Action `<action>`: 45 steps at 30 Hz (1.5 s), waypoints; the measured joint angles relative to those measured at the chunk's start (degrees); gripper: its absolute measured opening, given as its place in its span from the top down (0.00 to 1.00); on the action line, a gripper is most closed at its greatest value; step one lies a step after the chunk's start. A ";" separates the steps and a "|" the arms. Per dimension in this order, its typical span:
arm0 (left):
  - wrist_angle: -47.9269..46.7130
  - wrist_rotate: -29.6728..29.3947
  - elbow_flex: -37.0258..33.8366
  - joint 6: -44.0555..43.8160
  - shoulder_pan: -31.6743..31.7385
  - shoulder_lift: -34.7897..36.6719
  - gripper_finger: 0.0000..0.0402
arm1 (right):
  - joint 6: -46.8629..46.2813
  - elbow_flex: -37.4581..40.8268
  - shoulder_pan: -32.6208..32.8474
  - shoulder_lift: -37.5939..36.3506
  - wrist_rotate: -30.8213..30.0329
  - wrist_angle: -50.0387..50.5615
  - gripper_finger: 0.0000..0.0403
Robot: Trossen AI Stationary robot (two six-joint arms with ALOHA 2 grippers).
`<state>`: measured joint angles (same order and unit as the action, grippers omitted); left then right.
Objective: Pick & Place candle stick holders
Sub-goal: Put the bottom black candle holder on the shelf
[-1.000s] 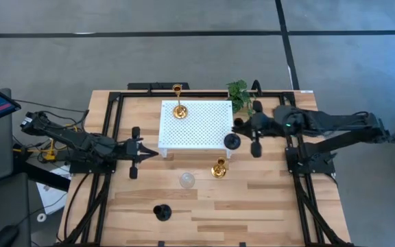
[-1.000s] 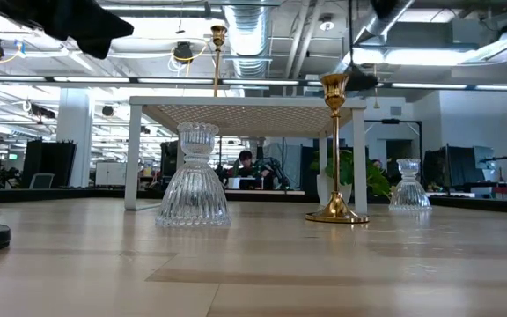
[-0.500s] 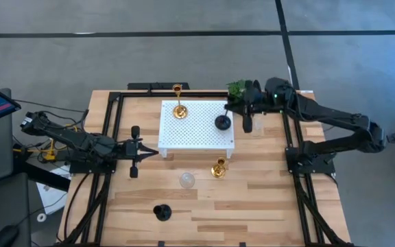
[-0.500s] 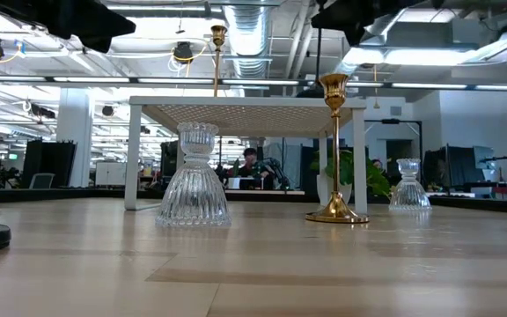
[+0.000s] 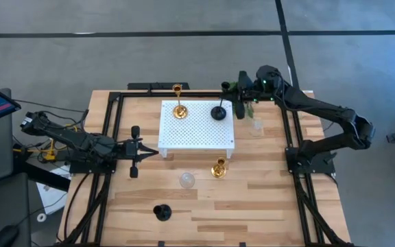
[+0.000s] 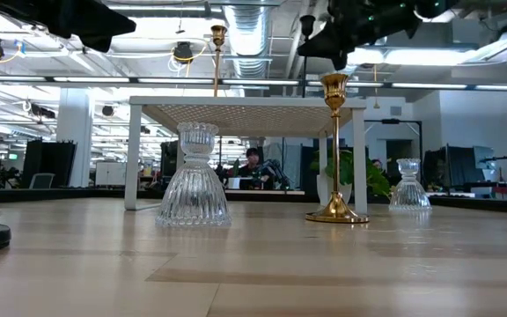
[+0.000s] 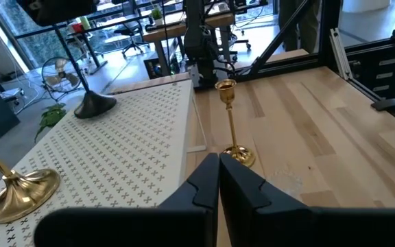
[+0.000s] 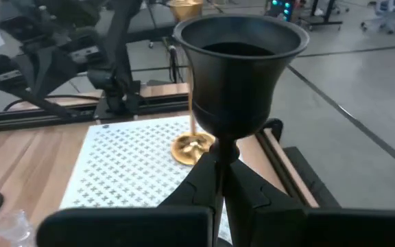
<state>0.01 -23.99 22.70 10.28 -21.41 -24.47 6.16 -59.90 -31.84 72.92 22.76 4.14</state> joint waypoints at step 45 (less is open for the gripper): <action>0.02 -2.97 0.02 0.39 0.00 -0.02 0.97 | 0.43 -1.66 -1.29 1.45 1.40 1.65 0.93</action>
<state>0.03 -26.96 22.72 10.68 -21.41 -24.49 6.59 -61.56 -33.12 74.37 24.16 5.79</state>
